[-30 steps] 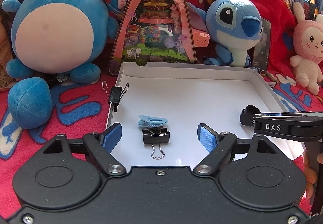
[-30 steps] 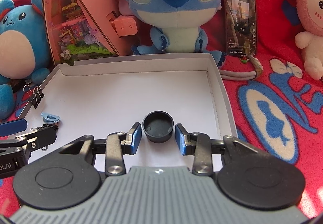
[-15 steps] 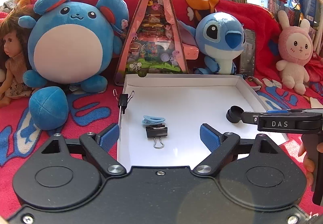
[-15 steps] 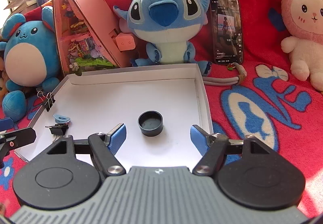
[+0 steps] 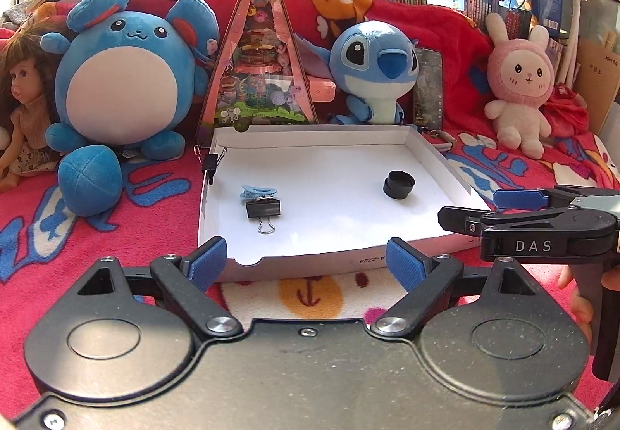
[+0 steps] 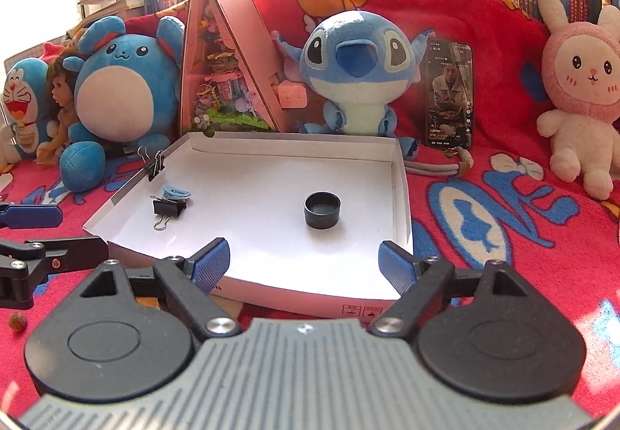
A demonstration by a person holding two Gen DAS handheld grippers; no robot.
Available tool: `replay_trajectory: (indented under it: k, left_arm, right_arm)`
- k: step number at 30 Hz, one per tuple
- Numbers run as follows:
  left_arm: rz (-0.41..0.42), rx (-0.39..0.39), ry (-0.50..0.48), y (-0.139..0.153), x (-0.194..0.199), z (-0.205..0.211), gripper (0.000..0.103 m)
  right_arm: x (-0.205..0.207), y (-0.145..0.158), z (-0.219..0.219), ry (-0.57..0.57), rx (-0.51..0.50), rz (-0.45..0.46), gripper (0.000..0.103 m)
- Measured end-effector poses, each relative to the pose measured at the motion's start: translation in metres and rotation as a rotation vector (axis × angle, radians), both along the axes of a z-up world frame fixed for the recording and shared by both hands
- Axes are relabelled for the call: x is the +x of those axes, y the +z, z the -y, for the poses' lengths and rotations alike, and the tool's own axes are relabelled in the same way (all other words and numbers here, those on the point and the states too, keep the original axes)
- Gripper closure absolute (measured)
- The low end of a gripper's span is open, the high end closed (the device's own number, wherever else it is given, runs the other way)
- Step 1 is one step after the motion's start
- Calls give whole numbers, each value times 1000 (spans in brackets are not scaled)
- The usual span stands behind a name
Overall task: Organize rigid objects
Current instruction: 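Withdraw both tools from the box back toward the remaining objects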
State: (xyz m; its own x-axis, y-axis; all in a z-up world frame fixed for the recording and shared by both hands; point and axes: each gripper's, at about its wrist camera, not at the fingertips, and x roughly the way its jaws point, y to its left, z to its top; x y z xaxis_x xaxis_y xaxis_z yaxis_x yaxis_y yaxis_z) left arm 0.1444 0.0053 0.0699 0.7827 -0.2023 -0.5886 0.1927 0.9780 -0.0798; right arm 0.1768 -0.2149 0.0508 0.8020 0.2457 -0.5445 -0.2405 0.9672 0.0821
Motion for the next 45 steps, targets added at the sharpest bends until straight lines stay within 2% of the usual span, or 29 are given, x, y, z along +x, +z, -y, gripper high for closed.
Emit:
replay_trajectory:
  k: [10, 21, 45]
  left_arm:
    - [12, 11, -25, -10, -39, 8, 14]
    - [36, 8, 3, -29, -79, 8, 13]
    - [36, 66, -33, -52, -129, 12, 13]
  right_arm:
    - [-44, -3, 10, 31, 28, 37, 8]
    - [-86, -19, 21, 5, 42, 59, 5]
    - [-147, -43, 0, 48, -76, 109, 3]
